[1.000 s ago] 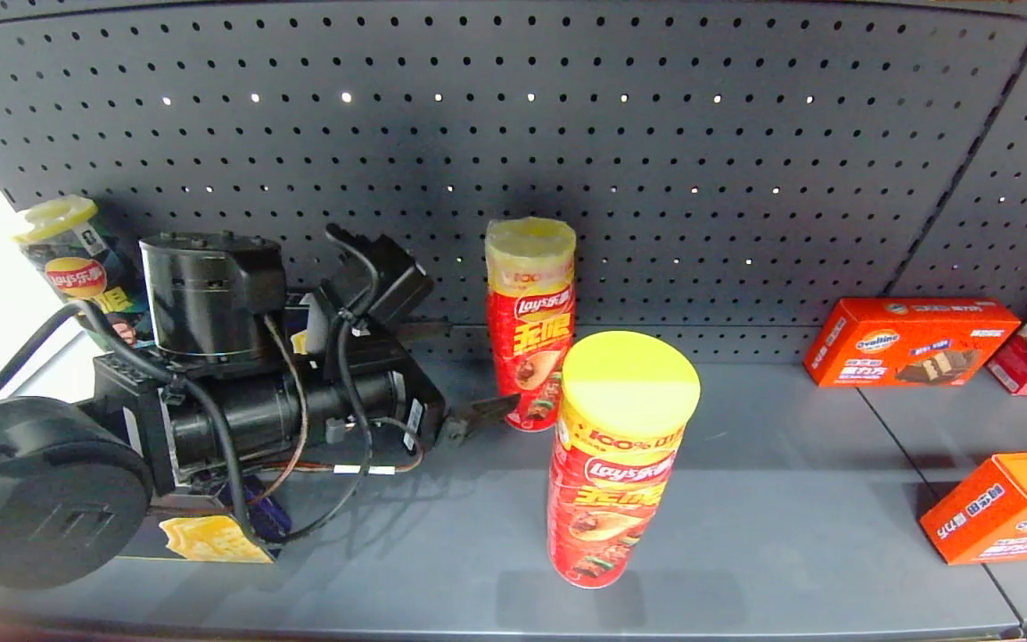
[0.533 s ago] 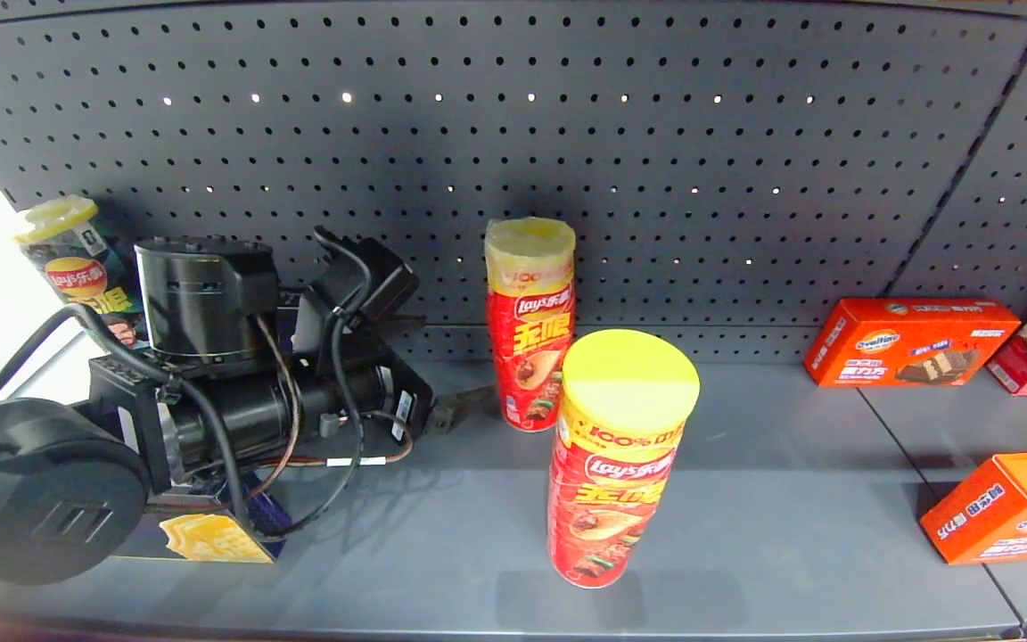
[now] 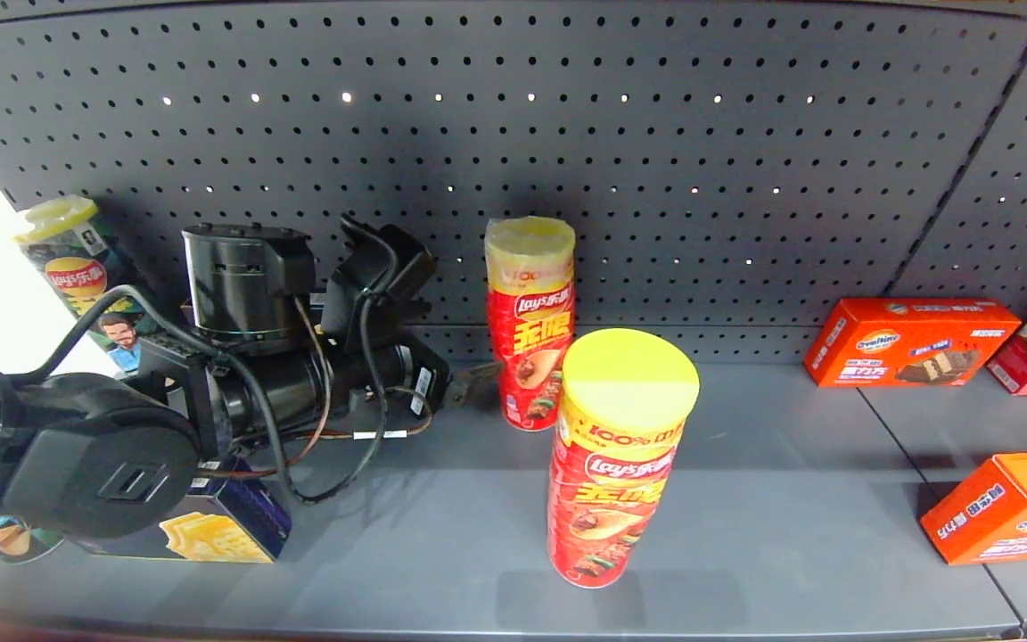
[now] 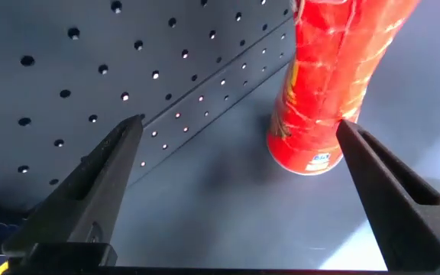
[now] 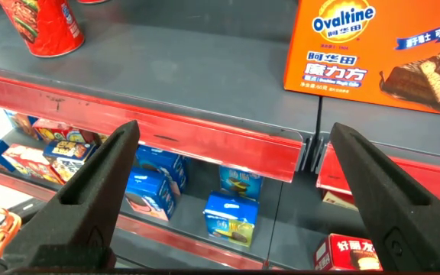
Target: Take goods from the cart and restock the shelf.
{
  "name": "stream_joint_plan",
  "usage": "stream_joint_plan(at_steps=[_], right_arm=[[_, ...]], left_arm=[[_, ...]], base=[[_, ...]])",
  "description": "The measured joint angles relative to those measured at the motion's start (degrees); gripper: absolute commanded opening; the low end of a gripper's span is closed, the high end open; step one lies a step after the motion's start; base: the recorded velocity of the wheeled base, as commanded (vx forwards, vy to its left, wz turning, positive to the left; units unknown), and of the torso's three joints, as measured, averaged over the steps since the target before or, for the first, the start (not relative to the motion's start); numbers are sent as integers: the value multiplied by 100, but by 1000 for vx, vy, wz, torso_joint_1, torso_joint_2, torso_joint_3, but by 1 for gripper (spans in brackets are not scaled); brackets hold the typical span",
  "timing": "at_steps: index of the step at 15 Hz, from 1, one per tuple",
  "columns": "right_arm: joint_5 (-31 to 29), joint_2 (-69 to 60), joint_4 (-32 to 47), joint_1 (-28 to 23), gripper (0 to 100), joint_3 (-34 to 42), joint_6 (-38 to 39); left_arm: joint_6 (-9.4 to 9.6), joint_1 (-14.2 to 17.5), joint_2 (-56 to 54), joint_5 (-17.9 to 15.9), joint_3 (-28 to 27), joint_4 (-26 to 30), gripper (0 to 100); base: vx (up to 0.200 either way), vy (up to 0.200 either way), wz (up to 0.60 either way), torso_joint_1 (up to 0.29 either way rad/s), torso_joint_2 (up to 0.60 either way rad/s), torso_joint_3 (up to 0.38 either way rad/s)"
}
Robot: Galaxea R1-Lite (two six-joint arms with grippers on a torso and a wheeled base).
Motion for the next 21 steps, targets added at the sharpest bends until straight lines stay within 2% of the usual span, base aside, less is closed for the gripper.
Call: stream_joint_plan(at_steps=[6, 13, 16, 19, 21], right_arm=[[0, 0, 0, -5, 100, 0, 0], [0, 0, 0, -2, 100, 0, 0], [0, 0, 0, -2, 100, 0, 0], [0, 0, 0, -2, 100, 0, 2], [0, 0, 2, -5, 100, 0, 0]], left_arm=[[-13, 32, 134, 189, -199, 7, 100], [-16, 208, 226, 227, -343, -2, 100], [-2, 204, 182, 141, -180, -2, 100], [0, 171, 88, -208, -127, -15, 100], [2, 137, 66, -226, -133, -15, 100]], base=[[0, 0, 0, 0, 0, 0], [0, 0, 0, 0, 0, 0], [0, 0, 0, 0, 0, 0], [0, 0, 0, 0, 0, 0], [0, 0, 0, 0, 0, 0]])
